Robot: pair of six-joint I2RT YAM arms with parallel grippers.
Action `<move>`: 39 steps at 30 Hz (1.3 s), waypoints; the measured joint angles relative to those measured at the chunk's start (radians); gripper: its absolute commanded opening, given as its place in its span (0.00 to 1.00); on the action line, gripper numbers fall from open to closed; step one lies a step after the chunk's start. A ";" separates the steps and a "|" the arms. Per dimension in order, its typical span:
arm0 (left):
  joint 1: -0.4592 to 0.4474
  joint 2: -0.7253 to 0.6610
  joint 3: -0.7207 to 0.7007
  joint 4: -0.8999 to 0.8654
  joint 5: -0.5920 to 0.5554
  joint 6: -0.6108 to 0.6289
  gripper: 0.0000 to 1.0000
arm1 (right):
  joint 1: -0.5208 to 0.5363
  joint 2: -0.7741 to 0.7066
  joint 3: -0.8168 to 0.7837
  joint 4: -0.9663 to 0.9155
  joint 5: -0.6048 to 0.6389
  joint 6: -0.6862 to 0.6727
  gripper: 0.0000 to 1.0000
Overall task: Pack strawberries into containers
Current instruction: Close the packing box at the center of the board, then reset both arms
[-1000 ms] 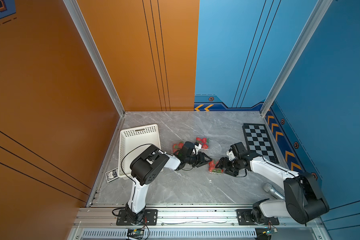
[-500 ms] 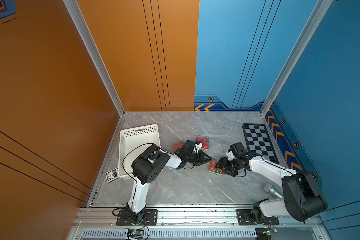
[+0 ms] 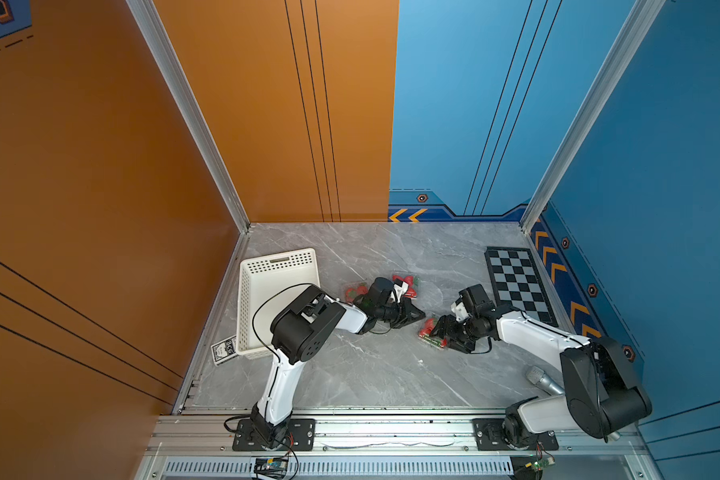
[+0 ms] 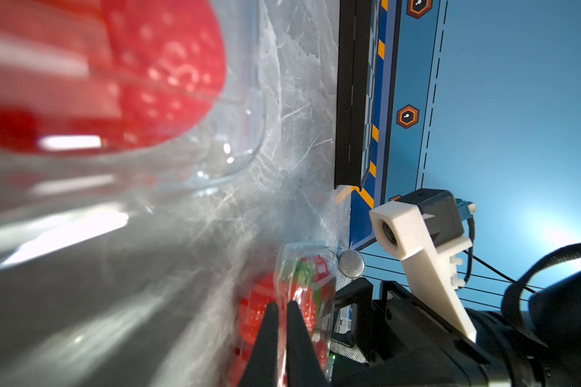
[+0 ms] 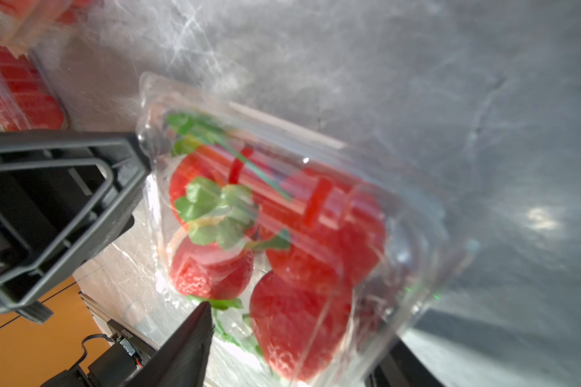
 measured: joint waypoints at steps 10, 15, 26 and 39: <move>-0.001 -0.006 -0.003 -0.001 0.003 -0.009 0.37 | -0.013 -0.002 0.005 0.005 -0.010 -0.008 0.80; 0.004 -0.052 -0.040 0.008 0.003 -0.008 0.41 | -0.033 -0.004 0.005 0.005 -0.012 -0.008 0.84; 0.056 -0.116 -0.131 0.014 -0.011 0.001 0.46 | -0.067 -0.050 0.005 0.002 -0.014 -0.012 0.88; 0.130 -0.552 -0.151 -0.555 -0.310 0.380 0.50 | -0.165 -0.245 0.095 -0.142 0.155 -0.209 1.00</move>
